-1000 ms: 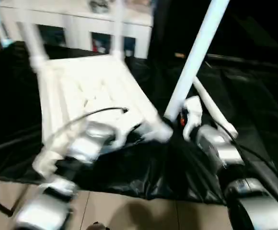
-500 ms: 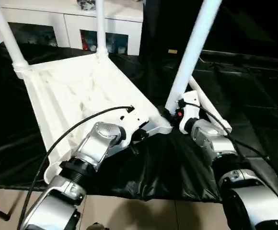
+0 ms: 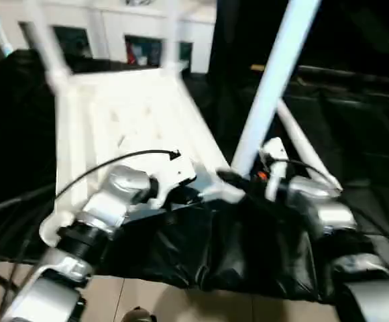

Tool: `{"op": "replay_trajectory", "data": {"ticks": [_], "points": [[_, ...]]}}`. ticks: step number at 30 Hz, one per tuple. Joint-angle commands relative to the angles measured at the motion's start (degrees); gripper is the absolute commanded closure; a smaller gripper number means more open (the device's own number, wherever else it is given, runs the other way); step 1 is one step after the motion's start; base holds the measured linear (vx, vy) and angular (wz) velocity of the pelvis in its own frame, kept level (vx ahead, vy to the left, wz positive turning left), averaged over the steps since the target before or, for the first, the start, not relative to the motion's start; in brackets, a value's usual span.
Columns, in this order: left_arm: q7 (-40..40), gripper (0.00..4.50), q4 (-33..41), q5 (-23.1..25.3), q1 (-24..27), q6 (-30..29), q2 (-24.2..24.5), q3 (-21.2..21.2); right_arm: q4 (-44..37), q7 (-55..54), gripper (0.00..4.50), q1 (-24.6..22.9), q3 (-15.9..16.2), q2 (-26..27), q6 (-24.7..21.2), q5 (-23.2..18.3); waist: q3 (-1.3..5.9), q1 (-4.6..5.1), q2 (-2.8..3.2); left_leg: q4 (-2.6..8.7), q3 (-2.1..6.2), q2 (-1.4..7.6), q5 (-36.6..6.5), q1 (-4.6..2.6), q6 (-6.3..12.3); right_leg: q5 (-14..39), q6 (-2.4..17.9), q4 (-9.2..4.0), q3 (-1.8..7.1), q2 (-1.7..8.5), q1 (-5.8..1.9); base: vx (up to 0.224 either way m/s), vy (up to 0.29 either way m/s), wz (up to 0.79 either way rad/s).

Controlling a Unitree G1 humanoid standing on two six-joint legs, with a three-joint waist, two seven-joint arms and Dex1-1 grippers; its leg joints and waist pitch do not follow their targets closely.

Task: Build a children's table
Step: Insert table leg to table base

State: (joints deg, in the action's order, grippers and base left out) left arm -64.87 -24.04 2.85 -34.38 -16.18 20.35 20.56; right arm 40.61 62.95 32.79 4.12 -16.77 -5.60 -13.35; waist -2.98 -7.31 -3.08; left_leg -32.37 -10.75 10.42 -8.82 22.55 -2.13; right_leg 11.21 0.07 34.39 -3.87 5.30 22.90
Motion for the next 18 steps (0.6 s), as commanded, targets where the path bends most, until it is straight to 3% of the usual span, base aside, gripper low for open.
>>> {"op": "replay_trajectory", "data": {"ticks": [1, 3, 4, 5, 7, 9, 12, 18], "points": [[-4.78, 4.50, 0.61, -3.15, -1.33, 3.71, -1.74, 2.30, -2.89, 6.18, 1.26, -1.93, 4.49, -0.84, -1.66, 1.13, 4.05, 0.05, 0.55, 2.43, 0.43, 3.07, -3.71, -1.69, 6.43, -8.24, 16.92, -1.84, 2.15, 2.96, -2.89, 0.000, 0.000, 0.00], [-7.01, 4.50, -0.80, -3.61, -1.74, 4.86, -1.26, 2.30, -4.65, 9.09, 1.26, -3.00, 6.29, -2.60, -2.37, 2.12, 3.90, -0.46, 0.60, 2.76, 0.37, 3.32, -7.56, -1.90, 4.71, -2.27, 15.87, -2.33, 2.20, 3.22, -2.91, 0.000, 0.000, 0.00], [-8.80, 4.50, -1.75, -3.73, -1.97, 5.97, -0.89, 2.23, -5.63, 10.94, 1.26, -3.64, 7.75, -3.61, -2.76, 3.05, 3.65, -0.54, 0.71, 3.04, 0.19, 3.55, -10.84, -2.16, 3.22, 2.02, 15.18, -2.86, 2.35, 3.37, -2.52, 0.000, 0.000, 0.00], [-9.02, 4.50, -1.83, -3.74, -1.98, 6.11, -0.85, 2.21, -5.75, 11.13, 1.26, -3.71, 7.92, -3.69, -2.82, 3.16, 3.53, -0.60, 0.64, 3.15, 0.13, 3.52, -12.26, -2.26, 2.58, 4.42, 14.66, -3.17, 2.35, 3.35, -2.44, 0.000, 0.000, 0.00], [-9.71, 4.50, -2.12, -3.56, -2.09, 6.27, -0.52, 2.30, -6.17, 11.32, 1.26, -3.93, 8.59, -4.00, -2.73, 3.74, 3.21, -0.55, 0.69, 3.78, 0.27, 3.70, -17.25, -2.45, -0.54, 12.13, 12.91, -3.83, 2.56, 3.66, -2.20, 0.000, 0.000, 0.00], [-9.90, 4.50, -2.43, -3.28, -2.18, 6.55, -0.24, 2.34, -6.18, 11.12, 1.41, -3.97, 8.86, -3.99, -2.52, 4.10, 3.21, -0.49, 0.58, 3.97, 0.47, 3.71, -19.51, -2.67, -1.84, 15.88, 11.70, -4.21, 2.68, 3.92, -2.10, 0.000, 0.000, 0.00], [-10.11, 4.50, -2.92, -2.93, -2.20, 7.00, 0.07, 2.32, -6.22, 10.82, 1.67, -3.93, 8.96, -3.77, -2.69, 4.18, 3.28, -0.34, 0.48, 4.03, 0.64, 3.66, -19.32, -2.47, -2.20, 16.68, 10.86, -4.26, 2.73, 3.93, -2.08, 0.000, 0.000, 0.00], [-10.32, 4.50, -4.69, -2.28, -2.41, 8.23, -0.17, 1.63, -7.79, 10.38, 1.74, -4.51, 9.48, -3.56, -3.37, 4.56, 3.58, -0.47, 0.45, 3.55, 0.38, 3.46, -14.99, -2.22, -0.90, 10.34, 11.95, -3.48, 2.69, 3.56, -2.23, 0.000, 0.000, 0.00]]}}
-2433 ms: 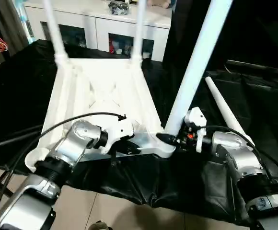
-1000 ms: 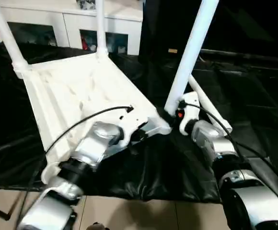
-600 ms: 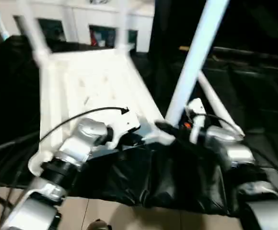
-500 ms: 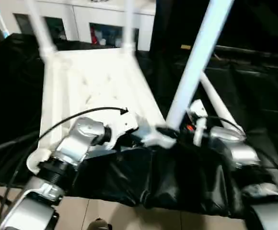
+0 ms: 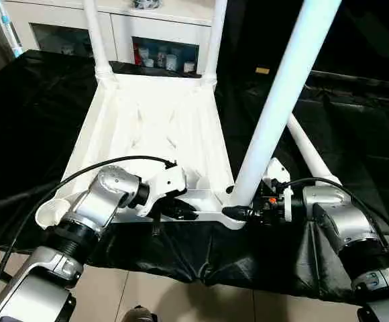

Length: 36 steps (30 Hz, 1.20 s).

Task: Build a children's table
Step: Insert table leg to table base

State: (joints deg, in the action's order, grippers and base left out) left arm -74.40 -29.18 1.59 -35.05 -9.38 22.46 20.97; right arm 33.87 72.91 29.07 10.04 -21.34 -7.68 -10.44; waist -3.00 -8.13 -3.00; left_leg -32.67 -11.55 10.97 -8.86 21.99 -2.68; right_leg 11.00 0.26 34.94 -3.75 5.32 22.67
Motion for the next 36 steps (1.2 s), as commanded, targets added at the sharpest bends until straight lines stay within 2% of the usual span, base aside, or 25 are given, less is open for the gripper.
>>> {"op": "replay_trajectory", "data": {"ticks": [1, 5, 8, 9, 10, 12, 13, 15, 16, 18, 19, 20, 24, 27, 28, 33, 36], "points": [[-0.38, 4.50, 0.28, -0.98, -1.69, 1.38, -2.47, 0.96, -1.41, 0.34, 1.75, -1.14, 3.62, 1.12, -1.45, 1.66, 3.60, 0.29, 0.35, 3.79, 1.15, 2.88, -14.61, -1.64, -0.12, 10.20, 12.01, -4.00, 2.54, 3.54, -2.02, 0.000, 0.000, 0.00], [4.33, 4.50, -0.82, -0.65, -2.12, -0.52, -3.91, -0.51, -0.80, -3.29, 1.75, -1.91, 2.21, 2.72, -1.98, 1.41, 3.45, 0.31, 0.19, 3.88, 1.16, 2.94, -15.92, -1.76, -0.35, 12.70, 11.79, -4.25, 2.57, 3.65, -1.83, 0.000, 0.000, 0.00], [11.56, 4.50, -1.91, -0.23, -3.01, -3.06, -6.64, -2.73, 3.31, -14.29, 1.75, -1.09, -1.77, 6.62, -1.87, 1.40, 3.13, 0.78, 0.00, 4.16, 1.48, 2.86, -19.06, -1.85, -1.85, 20.16, 10.22, -5.03, 2.61, 4.14, -1.52, 0.000, 0.000, 0.00], [14.61, 4.50, -2.41, -0.25, -3.51, -4.19, -8.04, -3.83, 5.38, -18.74, 1.75, -0.49, -3.56, 8.32, -1.88, 1.04, 3.19, 0.90, 0.03, 4.22, 1.76, 2.84, -20.07, -1.94, -2.47, 23.33, 9.11, -5.35, 2.48, 4.30, -1.53, 0.000, 0.000, 0.00], [18.10, 4.50, -2.86, -0.28, -4.06, -5.41, -9.69, -4.96, 8.12, -24.10, 1.76, 0.45, -6.12, 10.57, -1.85, -0.09, 3.10, 1.43, -0.03, 4.37, 1.92, 2.76, -20.57, -1.70, -2.98, 24.76, 8.46, -5.41, 2.42, 4.20, -1.47, 0.000, 0.000, 0.00], [23.17, 4.50, -3.53, -0.13, -4.81, -7.04, -12.06, -6.46, 12.03, -31.59, 1.76, 1.88, -9.75, 13.80, -1.57, -1.94, 3.16, 2.27, -0.06, 4.25, 2.07, 2.69, -21.79, -1.88, -3.42, 27.06, 7.96, -5.77, 2.33, 4.37, -1.23, 0.000, 0.000, 0.00], [25.23, 4.50, -3.83, 0.00, -5.12, -7.47, -13.04, -7.00, 13.58, -34.83, 1.76, 2.48, -11.22, 15.15, -1.16, -2.73, 3.24, 2.56, -0.09, 4.22, 2.11, 2.64, -21.21, -1.61, -3.20, 26.91, 7.80, -5.78, 2.33, 4.43, -1.36, 0.000, 0.000, 0.00], [28.27, 4.50, -4.12, 0.19, -5.44, -8.36, -14.46, -7.74, 15.71, -38.35, 1.76, 3.34, -12.63, 16.79, -0.64, -3.58, 3.27, 2.82, -0.03, 4.14, 1.98, 2.63, -20.98, -1.75, -2.64, 25.82, 7.77, -5.91, 2.39, 4.25, -1.07, 0.000, 0.000, 0.00], [30.16, 4.50, -4.38, 0.28, -5.68, -8.62, -15.50, -8.23, 16.91, -40.53, 1.76, 3.92, -13.55, 18.07, -0.02, -3.89, 3.33, 2.86, 0.22, 4.13, 1.93, 2.59, -20.26, -1.63, -2.21, 24.00, 8.09, -5.80, 2.37, 4.09, -1.24, 0.000, 0.000, 0.00], [32.64, 4.50, -4.57, 0.31, -5.90, -9.06, -17.12, -8.84, 18.83, -43.63, 1.76, 5.00, -15.13, 20.16, 0.87, -4.25, 3.48, 2.94, 0.19, 4.09, 1.71, 2.60, -18.74, -1.51, -1.75, 20.22, 8.90, -5.48, 2.45, 3.91, -1.35, 0.000, 0.000, 0.00], [32.64, 4.50, -4.27, 0.35, -5.70, -9.21, -17.73, -8.51, 19.98, -44.84, 1.76, 5.84, -15.89, 21.27, 1.05, -4.60, 3.64, 2.97, 0.37, 4.01, 1.67, 2.59, -17.60, -1.46, -1.49, 17.66, 9.66, -5.11, 2.45, 3.83, -1.48, 0.000, 0.000, 0.00], [32.57, 4.50, -4.00, 0.52, -5.54, -9.48, -18.14, -8.28, 21.00, -45.66, 1.76, 6.57, -16.64, 22.04, 1.23, -4.56, 3.74, 3.11, 0.22, 4.00, 1.58, 2.47, -16.03, -1.11, -0.98, 15.00, 10.13, -4.76, 2.38, 3.60, -1.79, 0.000, 0.000, 0.00], [32.44, 4.50, -3.04, 0.91, -4.91, -9.94, -18.40, -7.42, 23.09, -46.38, 1.76, 8.17, -16.41, 23.11, 2.15, -3.29, 3.88, 3.03, 0.25, 3.68, 1.29, 2.40, -13.13, -1.08, 0.53, 9.47, 11.48, -4.25, 2.38, 3.43, -2.05, 0.000, 0.000, 0.00], [31.95, 4.50, -2.24, 1.18, -4.26, -9.95, -18.15, -6.90, 24.07, -46.15, 1.76, 8.61, -15.42, 23.17, 3.24, -1.98, 3.77, 3.06, 0.21, 3.70, 1.23, 2.43, -13.27, -1.13, 0.91, 9.39, 12.01, -4.25, 2.35, 3.42, -2.07, 0.000, 0.000, 0.00], [31.90, 4.50, -2.07, 1.29, -4.08, -9.83, -18.06, -6.82, 24.34, -45.89, 1.20, 8.69, -15.45, 23.24, 3.92, -1.61, 3.65, 3.09, 0.21, 3.78, 1.22, 2.45, -14.77, -1.29, 0.61, 11.84, 11.62, -4.53, 2.39, 3.48, -1.97, 0.000, 0.000, 0.00], [29.63, 4.50, -1.09, 1.07, -3.23, -8.28, -16.99, -6.13, 24.28, -43.73, 0.97, 9.26, -16.19, 22.80, 5.93, -1.38, 3.58, 3.21, 0.29, 3.96, 1.39, 2.59, -16.38, -1.28, 0.03, 14.82, 10.69, -4.81, 2.45, 3.65, -1.86, 0.000, 0.000, 0.00], [26.69, 4.50, -0.20, 0.24, -2.55, -7.36, -15.81, -5.85, 21.70, -41.19, 0.59, 8.95, -14.89, 21.26, 6.83, -0.74, 3.70, 3.37, 0.24, 3.90, 1.35, 2.52, -15.30, -1.16, 0.35, 12.74, 10.96, -4.55, 2.43, 3.46, -1.95, 0.000, 0.000, 0.00]]}}
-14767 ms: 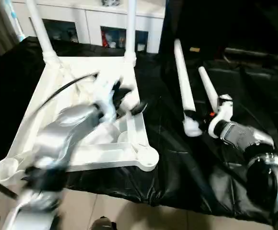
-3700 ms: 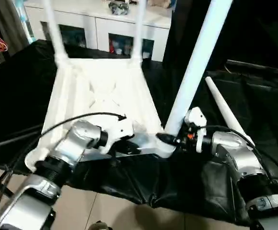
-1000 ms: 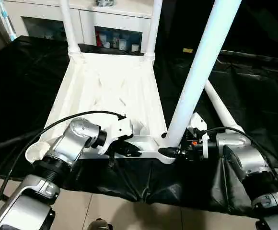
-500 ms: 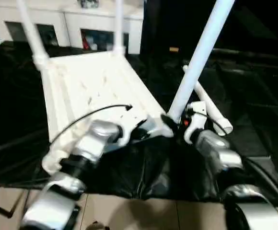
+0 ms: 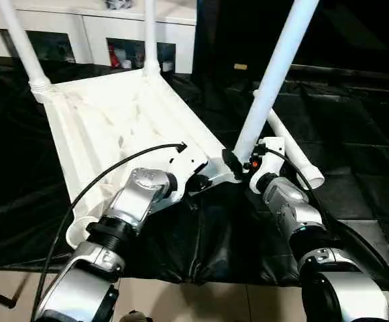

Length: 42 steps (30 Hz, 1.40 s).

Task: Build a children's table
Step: Insert table leg to table base, then rotate leg to tighten

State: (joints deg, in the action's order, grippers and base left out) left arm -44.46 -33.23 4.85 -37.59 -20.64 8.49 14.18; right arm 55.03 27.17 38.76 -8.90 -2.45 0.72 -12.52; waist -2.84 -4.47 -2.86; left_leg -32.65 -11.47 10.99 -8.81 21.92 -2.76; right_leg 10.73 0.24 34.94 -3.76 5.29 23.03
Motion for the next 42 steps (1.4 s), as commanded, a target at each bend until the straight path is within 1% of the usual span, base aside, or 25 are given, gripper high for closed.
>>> {"op": "replay_trajectory", "data": {"ticks": [1, 5, 6, 8, 10, 12, 14, 15, 17, 19, 20, 22, 24, 25, 26, 28, 31, 33, 36, 37, 38, 39, 40, 41, 42], "points": [[-3.86, 4.50, 4.06, -3.14, 0.14, 4.05, -1.53, 1.05, -0.08, 5.37, 0.59, -0.86, 4.19, 2.01, -1.46, 1.36, 3.57, -0.22, 0.02, 3.81, 1.24, 2.48, -14.62, -0.92, 0.88, 11.70, 11.16, -4.40, 2.46, 3.47, -2.46, 0.000, 0.000, 0.00], [-11.21, 4.50, 4.85, -4.30, 1.05, 6.47, 1.95, 2.17, -7.42, 16.72, 0.59, -3.85, 7.68, -2.92, -2.90, 1.24, 3.56, -0.43, 0.15, 3.60, 1.08, 2.46, -13.01, -1.04, 2.33, 9.12, 12.04, -4.26, 2.48, 3.35, -2.44, 0.000, 0.000, 0.00], [-11.21, 4.50, 4.85, -4.30, 1.05, 6.47, 1.95, 2.17, -7.42, 16.72, 0.59, -3.85, 7.68, -2.92, -2.90, 1.24, 3.58, -0.74, 0.25, 3.52, 1.01, 2.54, -13.05, -1.16, 2.43, 9.16, 12.08, -4.29, 2.49, 3.33, -2.47, 0.000, 0.000, 0.00], [-14.48, 4.50, 5.42, -5.00, 1.42, 7.28, 3.29, 2.54, -9.60, 21.05, 0.59, -5.25, 9.61, -5.24, -2.93, 2.08, 3.49, -1.06, 0.54, 3.58, 0.98, 2.67, -13.36, -1.46, 2.07, 9.47, 12.67, -4.25, 2.57, 3.43, -2.19, 0.000, 0.000, 0.00], [-20.02, 4.50, 6.37, -6.02, 2.04, 8.52, 5.55, 3.31, -14.54, 30.09, 0.59, -8.26, 13.06, -9.38, -3.97, 2.31, 3.44, -1.54, 0.59, 3.59, 1.03, 2.67, -13.80, -1.30, 2.14, 9.92, 12.17, -4.29, 2.53, 3.35, -2.46, 0.000, 0.000, 0.00], [-21.54, 4.50, 6.49, -6.11, 2.16, 8.95, 6.27, 3.62, -16.05, 32.63, 0.59, -9.07, 13.95, -10.54, -4.73, 2.12, 3.43, -1.91, 0.53, 3.65, 1.02, 2.73, -13.36, -1.31, 2.37, 9.11, 12.01, -4.18, 2.52, 3.26, -2.49, 0.000, 0.000, 0.00], [-26.74, 4.50, 6.81, -6.63, 2.42, 9.32, 8.38, 4.69, -19.95, 39.20, 0.59, -10.91, 16.42, -13.95, -6.50, 1.81, 3.40, -2.27, 0.56, 3.65, 0.95, 2.86, -13.37, -1.32, 2.16, 8.84, 12.49, -4.02, 2.44, 3.23, -2.47, 0.000, 0.000, 0.00], [-27.06, 4.50, 6.83, -6.70, 2.44, 9.31, 8.48, 4.73, -20.13, 39.56, 0.59, -10.99, 16.58, -14.13, -6.53, 1.81, 3.45, -2.41, 0.52, 3.58, 0.96, 2.82, -13.43, -1.33, 2.16, 8.95, 12.55, -3.98, 2.38, 3.27, -2.56, 0.000, 0.000, 0.00], [-30.76, 4.50, 6.83, -7.04, 2.57, 9.79, 9.95, 5.43, -22.42, 44.36, 0.59, -11.99, 18.85, -16.75, -6.57, 2.20, 3.43, -2.51, 0.55, 3.55, 0.91, 2.83, -14.05, -1.25, 2.11, 9.91, 12.45, -3.99, 2.41, 3.31, -2.50, 0.000, 0.000, 0.00], [-32.05, 4.50, 6.64, -6.85, 2.54, 10.12, 10.66, 5.81, -22.65, 45.27, 0.59, -12.12, 19.81, -17.66, -5.21, 3.29, 3.39, -2.58, 0.28, 3.55, 0.86, 2.87, -14.43, -1.31, 1.92, 10.64, 12.49, -4.11, 2.47, 3.39, -2.36, 0.000, 0.000, 0.00], [-33.42, 4.50, 6.51, -6.65, 2.55, 10.29, 11.33, 6.06, -22.74, 44.98, 0.91, -12.11, 19.88, -17.68, -4.15, 3.79, 3.32, -2.62, 0.25, 3.60, 0.94, 2.86, -14.97, -1.33, 1.47, 12.39, 12.40, -4.21, 2.49, 3.57, -2.22, 0.000, 0.000, 0.00], [-34.75, 4.50, 6.47, -7.09, 2.60, 10.12, 11.79, 6.10, -24.18, 45.67, 0.91, -12.43, 19.96, -17.65, -5.15, 3.02, 3.27, -2.60, 0.14, 3.68, 0.99, 2.82, -15.39, -1.42, 1.11, 13.90, 12.03, -4.39, 2.52, 3.60, -2.20, 0.000, 0.000, 0.00], [-35.44, 4.50, 6.48, -7.35, 2.75, 10.02, 11.93, 6.05, -25.34, 46.38, 1.11, -12.86, 20.24, -17.59, -5.95, 2.55, 3.37, -2.73, 0.20, 3.64, 0.99, 2.84, -14.75, -1.38, 1.12, 13.23, 12.00, -4.19, 2.53, 3.52, -2.24, 0.000, 0.000, 0.00], [-35.61, 4.50, 6.40, -7.27, 2.90, 10.16, 11.93, 6.08, -25.78, 46.69, 1.34, -13.18, 20.48, -17.52, -6.19, 2.49, 3.34, -2.77, 0.26, 3.67, 0.99, 2.90, -14.59, -1.43, 1.16, 12.83, 12.03, -4.19, 2.54, 3.50, -2.19, 0.000, 0.000, 0.00], [-35.78, 4.50, 6.17, -7.19, 2.97, 10.46, 11.99, 6.19, -26.37, 47.14, 1.34, -13.53, 20.89, -17.67, -6.68, 2.35, 3.44, -2.84, 0.28, 3.61, 1.00, 2.89, -14.12, -1.43, 1.28, 11.74, 12.25, -4.03, 2.52, 3.48, -2.21, 0.000, 0.000, 0.00], [-35.74, 4.50, 5.60, -6.91, 3.19, 11.23, 12.00, 6.39, -26.70, 47.52, 1.51, -14.15, 21.67, -17.82, -6.60, 2.59, 3.50, -3.31, 0.33, 3.49, 0.97, 2.87, -13.22, -1.39, 1.57, 10.15, 12.39, -3.89, 2.51, 3.49, -2.28, 0.000, 0.000, 0.00], [-35.81, 4.50, 5.65, -6.78, 3.51, 11.23, 12.13, 6.49, -26.41, 47.22, 1.66, -14.51, 22.00, -17.59, -6.03, 2.95, 3.55, -3.47, 0.36, 3.44, 0.93, 2.80, -13.28, -1.41, 1.50, 9.32, 12.78, -3.77, 2.47, 3.48, -2.28, 0.000, 0.000, 0.00], [-33.79, 4.50, 5.35, -6.38, 3.69, 11.54, 11.72, 5.86, -25.59, 44.77, 1.70, -14.79, 21.21, -16.50, -6.49, 2.97, 3.57, -3.48, 0.55, 3.45, 0.97, 2.80, -13.51, -1.43, 1.29, 9.41, 12.83, -3.78, 2.47, 3.50, -2.31, 0.000, 0.000, 0.00], [-27.11, 4.50, 3.67, -5.38, 2.82, 10.41, 9.63, 3.88, -23.68, 38.02, 1.72, -14.41, 18.94, -13.90, -6.68, 3.21, 3.43, -3.31, 0.40, 3.58, 1.00, 2.76, -14.68, -1.50, 0.76, 11.00, 12.50, -4.00, 2.52, 3.53, -2.19, 0.000, 0.000, 0.00], [-25.66, 4.50, 3.33, -5.30, 2.60, 10.10, 9.10, 3.37, -23.13, 36.26, 1.72, -14.25, 18.43, -13.28, -6.56, 3.39, 3.33, -3.15, 0.36, 3.68, 1.03, 2.73, -15.06, -1.46, 0.35, 11.99, 12.32, -4.09, 2.57, 3.60, -2.10, 0.000, 0.000, 0.00], [-19.57, 4.50, 2.07, -5.17, 1.64, 8.50, 6.75, 1.19, -20.25, 27.73, 1.73, -13.31, 16.26, -10.51, -5.43, 4.44, 3.16, -2.87, 0.28, 3.85, 1.21, 2.67, -17.27, -1.66, -1.14, 17.45, 11.17, -4.64, 2.57, 3.97, -1.92, 0.000, 0.000, 0.00], [-19.00, 4.50, 1.99, -5.13, 1.55, 8.34, 6.55, 1.04, -19.93, 26.93, 1.73, -13.18, 16.07, -10.25, -5.40, 4.51, 3.04, -2.77, 0.32, 3.92, 1.32, 2.62, -18.43, -1.84, -1.55, 20.02, 10.58, -5.01, 2.52, 3.98, -1.72, 0.000, 0.000, 0.00], [-12.79, 4.50, 1.25, -4.64, 0.58, 6.49, 4.38, -0.65, -16.60, 18.81, 1.73, -11.83, 14.19, -7.43, -5.14, 5.22, 3.08, -2.23, 0.25, 4.04, 1.57, 2.62, -19.20, -1.69, -2.58, 22.85, 9.63, -5.02, 2.45, 4.10, -1.86, 0.000, 0.000, 0.00], [-10.00, 4.50, 1.08, -4.55, 0.21, 5.42, 3.38, -1.50, -15.39, 16.11, 1.73, -11.33, 13.67, -6.22, -4.94, 5.35, 3.03, -1.92, 0.14, 4.13, 1.75, 2.50, -19.58, -1.51, -2.83, 24.20, 9.05, -5.24, 2.33, 4.11, -1.95, 0.000, 0.000, 0.00], [-7.24, 4.50, 0.97, -4.48, -0.12, 4.34, 2.38, -2.35, -14.30, 13.74, 1.73, -10.89, 13.23, -5.03, -4.79, 5.42, 3.07, -1.40, 0.17, 4.06, 1.76, 2.54, -20.65, -1.79, -3.17, 25.92, 8.36, -5.48, 2.28, 4.13, -1.69, 0.000, 0.000, 0.00]]}}
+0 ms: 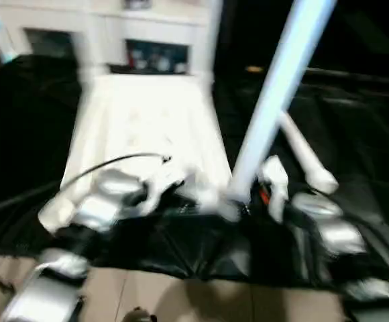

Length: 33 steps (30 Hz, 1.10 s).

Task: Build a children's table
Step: Rotate leg to tighten

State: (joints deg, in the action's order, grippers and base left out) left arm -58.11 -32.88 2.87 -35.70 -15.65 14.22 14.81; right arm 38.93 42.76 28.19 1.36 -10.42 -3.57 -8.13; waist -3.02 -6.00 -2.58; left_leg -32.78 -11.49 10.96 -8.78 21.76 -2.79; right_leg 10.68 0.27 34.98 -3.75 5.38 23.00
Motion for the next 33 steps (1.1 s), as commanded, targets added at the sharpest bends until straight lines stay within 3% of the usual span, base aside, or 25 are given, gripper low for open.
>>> {"op": "replay_trajectory", "data": {"ticks": [1, 3, 4, 6, 7, 8, 11, 13, 24, 28, 33], "points": [[10.80, 4.50, 0.65, -2.10, -2.45, -2.04, -4.94, -4.07, 3.72, -5.87, 1.73, 0.66, 2.40, 5.07, -0.47, 1.15, 3.25, 0.25, -0.10, 4.13, 1.83, 2.56, -20.87, -1.66, -3.03, 26.21, 8.17, -5.63, 2.30, 4.07, -1.60, 0.000, 0.000, 0.00], [14.05, 4.50, 1.30, -1.29, -2.63, -2.97, -6.30, -4.14, 6.24, -10.09, 1.73, 2.14, 2.28, 7.76, -0.37, 1.48, 3.26, 0.82, -0.10, 4.07, 1.75, 2.43, -20.43, -1.45, -2.16, 25.87, 7.90, -5.85, 2.39, 3.95, -1.52, 0.000, 0.000, 0.00], [15.22, 4.50, 1.76, -1.17, -2.65, -3.61, -7.06, -4.22, 7.40, -10.24, 1.73, 2.89, 2.48, 8.89, -0.48, 1.26, 3.38, 0.81, 0.21, 4.07, 1.82, 2.32, -19.69, -1.23, -1.66, 24.96, 7.69, -5.80, 2.29, 3.86, -1.82, 0.000, 0.000, 0.00], [15.48, 4.50, 2.20, -0.80, -2.55, -3.86, -7.65, -3.88, 8.24, -9.98, 1.73, 3.52, 2.75, 9.77, 0.13, 1.57, 3.53, 0.83, 0.20, 4.00, 1.61, 2.38, -18.69, -1.23, -1.05, 21.36, 8.22, -5.56, 2.42, 3.59, -1.75, 0.000, 0.000, 0.00], [15.44, 4.50, 2.38, -0.53, -2.46, -3.85, -7.93, -3.57, 8.64, -9.81, 1.17, 3.81, 2.90, 10.17, 0.66, 1.87, 3.53, 0.84, 0.25, 4.00, 1.60, 2.35, -18.26, -1.11, -0.85, 20.14, 8.52, -5.40, 2.41, 3.55, -1.84, 0.000, 0.000, 0.00], [14.83, 4.50, 2.68, -0.38, -2.22, -3.80, -8.21, -3.19, 9.10, -9.66, 1.17, 4.26, 2.54, 10.66, 1.17, 1.88, 3.68, 0.79, 0.33, 3.94, 1.44, 2.36, -16.96, -1.06, -0.26, 16.41, 9.38, -5.04, 2.45, 3.34, -1.97, 0.000, 0.000, 0.00], [12.39, 4.50, 3.81, -0.57, -1.37, -3.46, -7.97, -2.15, 9.53, -8.71, 0.86, 5.07, 1.88, 10.61, 1.59, 1.81, 3.76, 0.77, 0.55, 3.87, 1.40, 2.28, -15.40, -0.87, 0.31, 13.03, 10.47, -4.65, 2.41, 3.33, -2.30, 0.000, 0.000, 0.00], [10.10, 4.50, 4.81, -1.00, -0.65, -2.74, -7.01, -1.21, 10.06, -7.82, 0.65, 5.49, 2.62, 9.14, 3.42, 3.04, 3.81, 0.80, 0.53, 3.81, 1.33, 2.35, -15.27, -0.98, 0.47, 12.09, 11.04, -4.53, 2.38, 3.28, -2.27, 0.000, 0.000, 0.00], [-7.54, 4.50, 7.25, -4.58, 1.49, 1.10, 0.21, 1.57, 4.14, 15.30, 0.65, 2.88, 5.35, -1.20, 4.15, 0.86, 3.59, 0.35, 0.31, 3.73, 1.13, 2.68, -15.70, -1.20, 1.93, 12.69, 11.89, -4.53, 2.50, 3.26, -2.19, 0.000, 0.000, 0.00], [-15.18, 4.50, 6.93, -4.99, 1.32, 2.66, 3.47, 2.91, -1.38, 29.22, 0.65, 1.01, 8.53, -6.54, 0.42, -1.03, 3.62, -0.74, 0.27, 3.67, 1.00, 2.86, -14.87, -1.26, 2.44, 11.44, 12.27, -4.25, 2.32, 3.02, -2.38, 0.000, 0.000, 0.00], [-19.94, 4.50, 5.77, -5.19, 0.59, 3.16, 5.57, 3.76, -3.11, 35.47, 0.79, 0.51, 11.23, -9.37, -0.68, -0.07, 3.62, -1.36, 0.22, 3.59, 0.98, 2.84, -14.64, -1.17, 2.08, 12.07, 12.61, -4.10, 2.35, 3.34, -2.29, 0.000, 0.000, 0.00]]}}
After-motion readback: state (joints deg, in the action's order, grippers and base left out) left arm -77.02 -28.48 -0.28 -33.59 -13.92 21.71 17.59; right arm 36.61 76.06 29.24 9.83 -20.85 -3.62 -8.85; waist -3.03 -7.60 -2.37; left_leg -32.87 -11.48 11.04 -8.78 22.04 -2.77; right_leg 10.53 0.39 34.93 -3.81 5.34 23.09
